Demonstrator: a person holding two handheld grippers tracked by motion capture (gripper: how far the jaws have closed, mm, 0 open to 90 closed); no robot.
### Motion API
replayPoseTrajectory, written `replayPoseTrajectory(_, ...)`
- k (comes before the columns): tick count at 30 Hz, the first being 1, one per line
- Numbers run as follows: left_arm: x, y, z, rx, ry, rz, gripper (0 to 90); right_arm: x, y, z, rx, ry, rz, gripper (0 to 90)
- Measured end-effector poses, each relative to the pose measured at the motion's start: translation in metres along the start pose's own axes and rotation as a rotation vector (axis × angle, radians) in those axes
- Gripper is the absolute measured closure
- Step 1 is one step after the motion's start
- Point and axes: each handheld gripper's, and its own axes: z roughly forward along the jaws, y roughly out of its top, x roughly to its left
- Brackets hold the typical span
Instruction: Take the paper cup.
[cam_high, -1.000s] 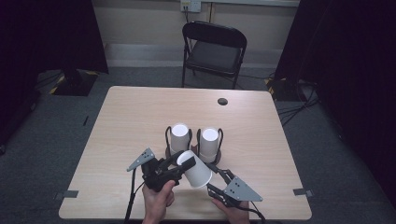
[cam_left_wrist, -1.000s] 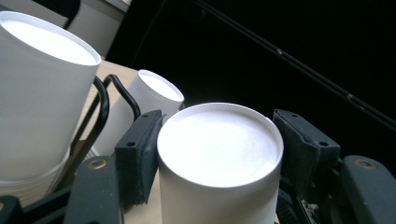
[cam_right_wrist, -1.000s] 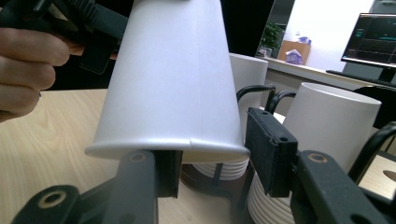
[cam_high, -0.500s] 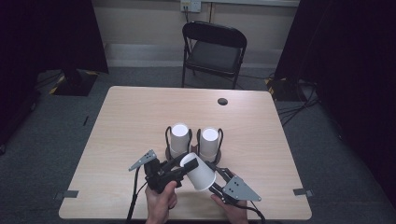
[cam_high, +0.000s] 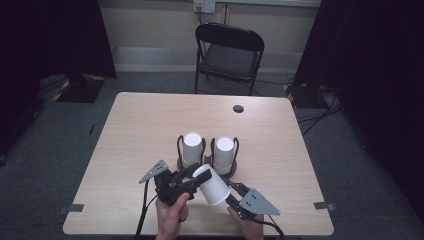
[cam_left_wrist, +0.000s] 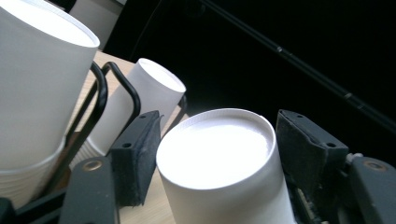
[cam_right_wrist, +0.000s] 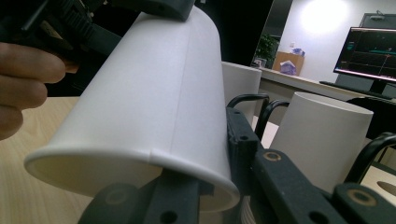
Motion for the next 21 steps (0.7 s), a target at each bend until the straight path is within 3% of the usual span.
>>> replayPoseTrajectory(6, -0.0032, 0.0018, 0.0002, -0.004, 0.059, 0.072, 30.4, -0.0028, -0.0001, -0.0013, 0.028, -0.004, 0.009, 85.7)
replayPoseTrajectory(15, -0.003, 0.0038, -0.0034, -0.001, 0.087, 0.145, 28.5, -0.0061, -0.0009, -0.0045, 0.084, -0.002, 0.051, 85.8)
replayPoseTrajectory(17, -0.0018, 0.0051, -0.0048, 0.006, 0.104, 0.16, 28.2, -0.0068, -0.0008, -0.0052, 0.107, -0.005, 0.076, 85.8)
replayPoseTrajectory(21, 0.003, 0.0086, -0.0095, 0.005, 0.129, 0.185, 28.3, -0.0075, -0.0003, -0.007, 0.132, -0.001, 0.082, 85.9)
